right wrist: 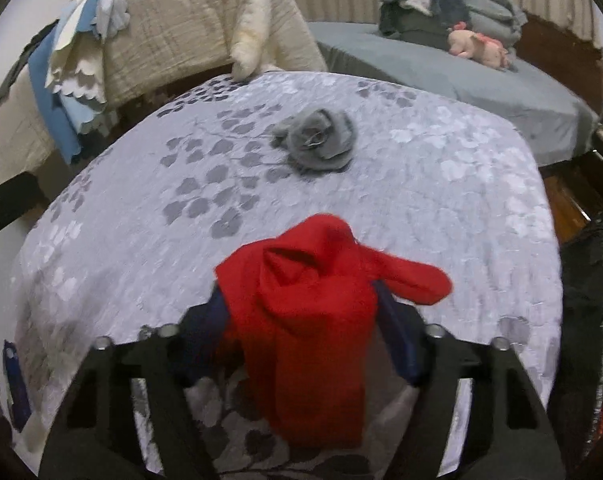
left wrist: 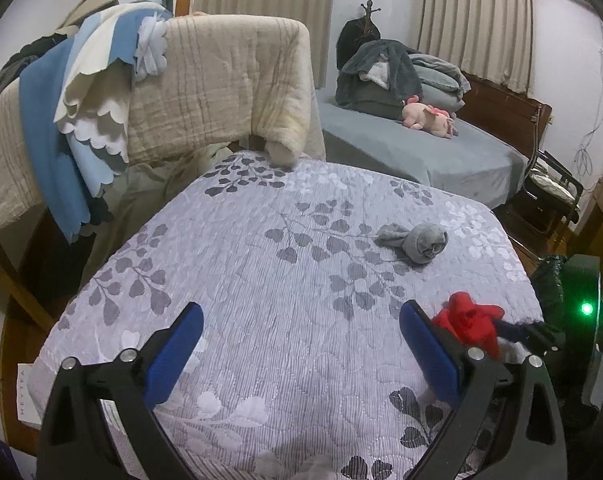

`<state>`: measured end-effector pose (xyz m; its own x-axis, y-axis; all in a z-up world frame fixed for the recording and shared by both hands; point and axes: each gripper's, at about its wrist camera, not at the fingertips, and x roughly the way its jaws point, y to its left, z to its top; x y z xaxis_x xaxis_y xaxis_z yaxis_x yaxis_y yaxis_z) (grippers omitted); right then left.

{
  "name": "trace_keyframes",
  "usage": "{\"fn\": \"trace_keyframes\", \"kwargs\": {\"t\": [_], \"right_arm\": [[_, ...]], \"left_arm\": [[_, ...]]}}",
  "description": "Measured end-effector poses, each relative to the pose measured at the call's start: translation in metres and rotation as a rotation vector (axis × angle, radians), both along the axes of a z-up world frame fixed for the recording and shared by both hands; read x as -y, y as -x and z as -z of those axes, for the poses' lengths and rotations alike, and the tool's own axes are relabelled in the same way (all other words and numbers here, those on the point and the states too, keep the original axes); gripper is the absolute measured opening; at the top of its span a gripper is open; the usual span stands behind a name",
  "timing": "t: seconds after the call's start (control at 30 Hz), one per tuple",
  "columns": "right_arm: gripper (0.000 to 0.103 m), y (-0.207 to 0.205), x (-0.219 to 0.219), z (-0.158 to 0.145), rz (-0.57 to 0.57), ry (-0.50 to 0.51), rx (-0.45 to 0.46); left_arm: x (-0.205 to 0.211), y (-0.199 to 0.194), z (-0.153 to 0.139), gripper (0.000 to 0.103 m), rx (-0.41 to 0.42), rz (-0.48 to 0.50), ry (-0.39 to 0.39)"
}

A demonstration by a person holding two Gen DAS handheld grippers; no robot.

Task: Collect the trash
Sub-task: 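Grasp the red glove with the right gripper and lift it, then grasp the grey sock with the left gripper while the right holds the red glove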

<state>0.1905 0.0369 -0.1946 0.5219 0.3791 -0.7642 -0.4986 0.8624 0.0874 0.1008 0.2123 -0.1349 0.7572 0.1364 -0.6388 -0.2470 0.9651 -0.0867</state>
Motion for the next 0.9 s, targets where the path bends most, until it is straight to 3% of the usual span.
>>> {"fn": "trace_keyframes", "kwargs": {"t": [0.13,0.17,0.57,0.9], "right_arm": [[0.02,0.005,-0.004,-0.003,-0.053,-0.032,-0.016],[0.017,0.006,-0.004,-0.005,-0.065,-0.035,-0.017],[0.015,-0.004,0.035,-0.052,0.003,-0.106,0.07],[0.015,-0.036,0.064,-0.064,0.085,-0.104,0.107]], "left_arm": [[0.002,0.0,0.0,0.096,0.003,0.001,0.0],[0.002,0.0,0.0,0.096,0.003,0.003,0.0],[0.018,0.0,-0.01,0.096,0.022,0.025,0.002],[0.028,-0.033,-0.014,0.096,0.039,0.051,0.01]]}}
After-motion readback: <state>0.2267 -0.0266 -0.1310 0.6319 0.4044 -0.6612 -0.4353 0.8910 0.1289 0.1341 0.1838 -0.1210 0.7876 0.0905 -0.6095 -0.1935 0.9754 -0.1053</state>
